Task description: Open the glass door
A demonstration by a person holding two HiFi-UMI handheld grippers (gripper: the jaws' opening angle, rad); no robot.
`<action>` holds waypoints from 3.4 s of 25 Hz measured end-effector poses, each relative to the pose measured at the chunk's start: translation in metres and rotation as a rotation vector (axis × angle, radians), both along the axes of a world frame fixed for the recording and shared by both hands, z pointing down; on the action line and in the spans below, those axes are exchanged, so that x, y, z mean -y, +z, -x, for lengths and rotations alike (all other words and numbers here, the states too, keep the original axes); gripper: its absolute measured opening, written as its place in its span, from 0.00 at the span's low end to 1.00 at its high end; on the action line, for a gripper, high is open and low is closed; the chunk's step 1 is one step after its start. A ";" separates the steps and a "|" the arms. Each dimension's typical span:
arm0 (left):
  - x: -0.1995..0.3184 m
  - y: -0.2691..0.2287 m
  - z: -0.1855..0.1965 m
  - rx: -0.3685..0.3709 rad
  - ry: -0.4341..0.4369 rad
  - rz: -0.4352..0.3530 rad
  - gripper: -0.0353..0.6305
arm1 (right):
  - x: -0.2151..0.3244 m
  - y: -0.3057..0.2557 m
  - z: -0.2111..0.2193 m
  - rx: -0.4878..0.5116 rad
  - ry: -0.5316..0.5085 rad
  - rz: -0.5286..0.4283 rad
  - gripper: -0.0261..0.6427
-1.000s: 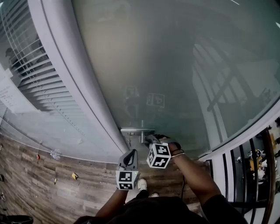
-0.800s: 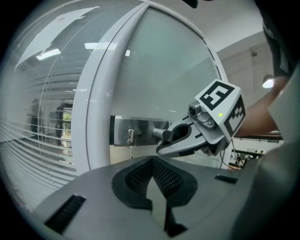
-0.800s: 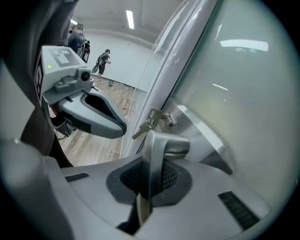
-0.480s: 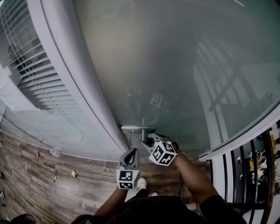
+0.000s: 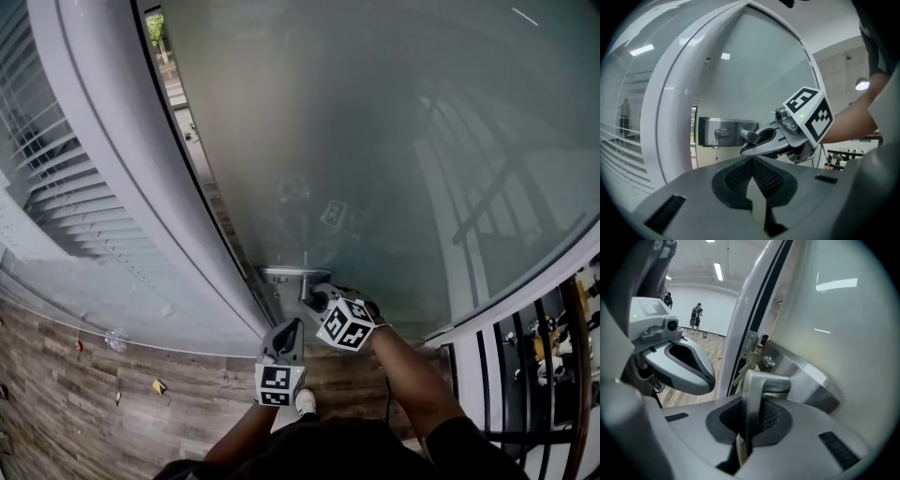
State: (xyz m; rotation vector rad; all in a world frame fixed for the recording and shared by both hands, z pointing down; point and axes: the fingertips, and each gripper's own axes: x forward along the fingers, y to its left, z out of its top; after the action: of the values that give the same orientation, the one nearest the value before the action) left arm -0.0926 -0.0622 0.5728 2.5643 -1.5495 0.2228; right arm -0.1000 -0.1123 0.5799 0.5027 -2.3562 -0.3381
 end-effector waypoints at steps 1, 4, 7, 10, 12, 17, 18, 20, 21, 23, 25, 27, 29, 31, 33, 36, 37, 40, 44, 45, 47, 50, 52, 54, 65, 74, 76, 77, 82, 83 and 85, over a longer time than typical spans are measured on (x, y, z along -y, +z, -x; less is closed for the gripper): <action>0.005 -0.002 0.000 -0.002 0.005 -0.005 0.06 | 0.005 0.000 0.000 0.000 0.004 0.000 0.06; 0.015 -0.007 -0.002 -0.003 0.021 -0.014 0.06 | 0.022 0.000 -0.001 0.001 0.023 0.006 0.07; 0.020 -0.004 -0.006 0.006 0.038 -0.018 0.06 | 0.039 0.005 -0.008 0.003 0.054 0.010 0.07; 0.029 0.007 0.000 0.011 0.039 -0.014 0.06 | 0.061 0.016 -0.006 0.005 0.078 0.016 0.07; 0.036 0.014 0.002 0.011 0.047 -0.013 0.06 | 0.078 0.025 -0.004 0.005 0.095 0.025 0.07; 0.061 0.003 -0.005 0.002 0.051 -0.022 0.06 | 0.125 0.018 -0.010 0.001 0.144 0.045 0.07; 0.068 -0.002 -0.007 0.001 0.048 -0.023 0.06 | 0.135 0.014 -0.013 0.001 0.153 0.047 0.07; 0.081 -0.007 -0.012 0.000 0.041 -0.026 0.06 | 0.154 0.010 -0.020 0.001 0.172 0.045 0.07; 0.088 -0.009 -0.013 0.000 0.039 -0.027 0.06 | 0.163 0.009 -0.022 0.001 0.184 0.045 0.06; 0.102 -0.011 -0.015 -0.002 0.034 -0.029 0.06 | 0.182 0.009 -0.026 0.000 0.210 0.049 0.06; 0.117 -0.014 -0.017 -0.005 0.025 -0.034 0.06 | 0.201 0.008 -0.031 -0.003 0.236 0.060 0.06; 0.132 -0.017 -0.020 -0.006 0.012 -0.039 0.06 | 0.220 0.006 -0.036 -0.003 0.262 0.075 0.07; 0.147 -0.022 -0.021 -0.011 -0.004 -0.039 0.06 | 0.239 0.004 -0.039 -0.003 0.282 0.089 0.07; 0.162 -0.028 -0.023 -0.016 -0.022 -0.032 0.06 | 0.259 -0.001 -0.041 -0.005 0.299 0.094 0.06; 0.180 -0.035 -0.028 -0.016 -0.041 -0.019 0.06 | 0.281 -0.005 -0.047 -0.004 0.320 0.095 0.06; 0.211 -0.037 -0.041 -0.022 -0.068 -0.012 0.06 | 0.320 -0.007 -0.063 0.001 0.370 0.090 0.06; 0.221 -0.038 -0.047 -0.038 -0.077 0.001 0.06 | 0.334 -0.007 -0.069 0.002 0.385 0.085 0.06; 0.250 -0.039 -0.053 -0.076 -0.127 0.014 0.06 | 0.369 -0.004 -0.086 0.005 0.414 0.093 0.06; 0.288 -0.041 -0.062 -0.035 -0.180 -0.014 0.06 | 0.413 -0.002 -0.108 0.015 0.450 0.118 0.06; 0.297 -0.043 -0.067 -0.026 -0.193 -0.026 0.06 | 0.424 -0.002 -0.116 0.016 0.461 0.122 0.06; 0.311 -0.050 -0.077 -0.024 -0.209 -0.042 0.06 | 0.441 -0.004 -0.133 0.018 0.484 0.129 0.06; 0.333 -0.053 -0.083 -0.018 -0.222 -0.051 0.06 | 0.472 -0.006 -0.154 0.027 0.521 0.147 0.06; 0.349 -0.049 -0.083 -0.013 -0.227 -0.045 0.06 | 0.495 -0.003 -0.165 0.033 0.547 0.159 0.06; 0.362 -0.046 -0.084 -0.011 -0.235 -0.037 0.06 | 0.515 -0.002 -0.180 0.036 0.572 0.161 0.06; 0.452 -0.031 -0.112 -0.012 -0.190 0.001 0.06 | 0.624 0.002 -0.277 0.081 0.699 0.194 0.06; 0.520 -0.017 -0.135 -0.052 -0.104 0.034 0.06 | 0.683 0.001 -0.362 0.141 0.794 0.230 0.06; 0.535 -0.014 -0.136 -0.052 -0.098 0.040 0.06 | 0.696 -0.002 -0.380 0.145 0.823 0.217 0.06; 0.543 -0.012 -0.136 -0.050 -0.095 0.044 0.06 | 0.703 -0.003 -0.389 0.146 0.837 0.211 0.06; 0.581 -0.004 -0.135 -0.039 -0.084 0.070 0.06 | 0.736 -0.006 -0.435 0.152 0.902 0.205 0.06; 0.587 -0.003 -0.136 -0.036 -0.082 0.074 0.06 | 0.741 -0.006 -0.445 0.156 0.912 0.206 0.06; 0.598 -0.001 -0.137 -0.030 -0.075 0.077 0.06 | 0.750 -0.005 -0.463 0.164 0.929 0.212 0.06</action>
State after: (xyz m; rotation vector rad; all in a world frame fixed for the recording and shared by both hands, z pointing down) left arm 0.0441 -0.6606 0.5722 2.4347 -1.5907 0.2301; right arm 0.3627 -0.8627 0.5747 1.4557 -2.0001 0.3883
